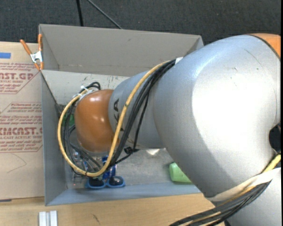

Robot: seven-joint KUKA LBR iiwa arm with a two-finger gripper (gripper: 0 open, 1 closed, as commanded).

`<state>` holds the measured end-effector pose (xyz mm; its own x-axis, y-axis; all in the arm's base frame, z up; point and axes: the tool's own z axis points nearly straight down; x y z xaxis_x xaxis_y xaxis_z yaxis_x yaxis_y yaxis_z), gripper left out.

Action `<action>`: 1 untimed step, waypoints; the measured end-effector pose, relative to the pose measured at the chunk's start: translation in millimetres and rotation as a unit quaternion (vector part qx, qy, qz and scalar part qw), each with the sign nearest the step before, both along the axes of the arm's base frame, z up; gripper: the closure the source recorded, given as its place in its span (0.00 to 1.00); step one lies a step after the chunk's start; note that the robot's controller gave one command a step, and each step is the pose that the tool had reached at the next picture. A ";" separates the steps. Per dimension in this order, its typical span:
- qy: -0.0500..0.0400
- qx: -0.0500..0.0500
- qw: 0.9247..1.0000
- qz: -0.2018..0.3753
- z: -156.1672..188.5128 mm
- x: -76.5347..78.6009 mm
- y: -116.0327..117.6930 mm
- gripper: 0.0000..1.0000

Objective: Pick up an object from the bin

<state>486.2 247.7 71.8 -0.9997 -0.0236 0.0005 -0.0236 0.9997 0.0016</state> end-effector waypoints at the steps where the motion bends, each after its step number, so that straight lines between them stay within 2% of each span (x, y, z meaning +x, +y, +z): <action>1: -0.001 0.000 0.996 -0.087 41.2 8.1 -11.7 1.00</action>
Offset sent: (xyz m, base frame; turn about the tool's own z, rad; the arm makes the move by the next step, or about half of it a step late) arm 0.0079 -0.0120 0.0407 0.1749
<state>494.3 235.9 113.0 -0.9885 0.1510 -0.0011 0.1510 0.9885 0.0018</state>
